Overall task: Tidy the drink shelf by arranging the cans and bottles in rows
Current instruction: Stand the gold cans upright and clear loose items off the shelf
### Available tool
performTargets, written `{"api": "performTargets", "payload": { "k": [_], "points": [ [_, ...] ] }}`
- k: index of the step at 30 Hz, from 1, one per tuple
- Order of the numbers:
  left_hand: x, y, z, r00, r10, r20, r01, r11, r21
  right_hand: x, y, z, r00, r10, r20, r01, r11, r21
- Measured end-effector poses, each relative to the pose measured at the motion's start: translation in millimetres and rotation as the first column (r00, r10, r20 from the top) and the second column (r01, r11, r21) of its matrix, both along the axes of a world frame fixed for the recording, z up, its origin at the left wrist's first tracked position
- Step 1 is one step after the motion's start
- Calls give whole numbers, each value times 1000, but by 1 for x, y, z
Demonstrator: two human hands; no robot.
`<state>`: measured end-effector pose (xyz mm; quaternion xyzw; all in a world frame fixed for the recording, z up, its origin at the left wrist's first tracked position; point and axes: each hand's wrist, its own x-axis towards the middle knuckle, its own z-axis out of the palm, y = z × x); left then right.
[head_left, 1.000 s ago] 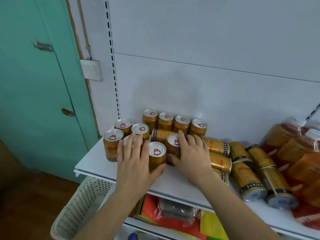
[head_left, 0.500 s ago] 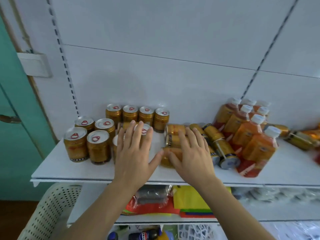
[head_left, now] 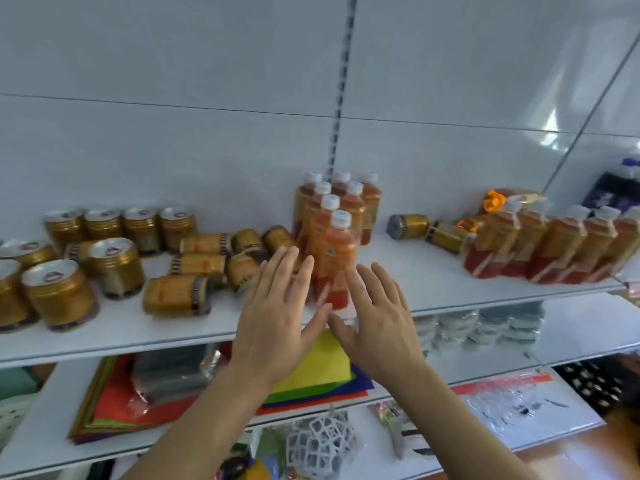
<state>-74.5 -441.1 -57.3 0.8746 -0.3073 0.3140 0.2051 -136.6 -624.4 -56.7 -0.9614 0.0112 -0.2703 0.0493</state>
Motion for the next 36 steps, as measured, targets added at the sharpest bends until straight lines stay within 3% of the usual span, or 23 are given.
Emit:
{"api": "performTargets", "payload": {
  "k": [8, 16, 25, 36],
  "points": [
    [-35, -107, 8, 994, -108, -12, 108, 994, -16, -28, -113, -10, 991, -105, -88, 107, 994, 19],
    [14, -195, 9, 985, -114, -126, 118, 993, 25, -18, -200, -10, 966, -222, -133, 226, 974, 9],
    [112, -286, 21, 969, -125, -213, 129, 992, 8, 45, -273, 74, 969, -245, -33, 243, 969, -53],
    [194, -351, -1, 959, -40, -282, 79, 988, 130, 130, -364, 156, 969, -160, -190, 167, 986, 20]
  ]
}}
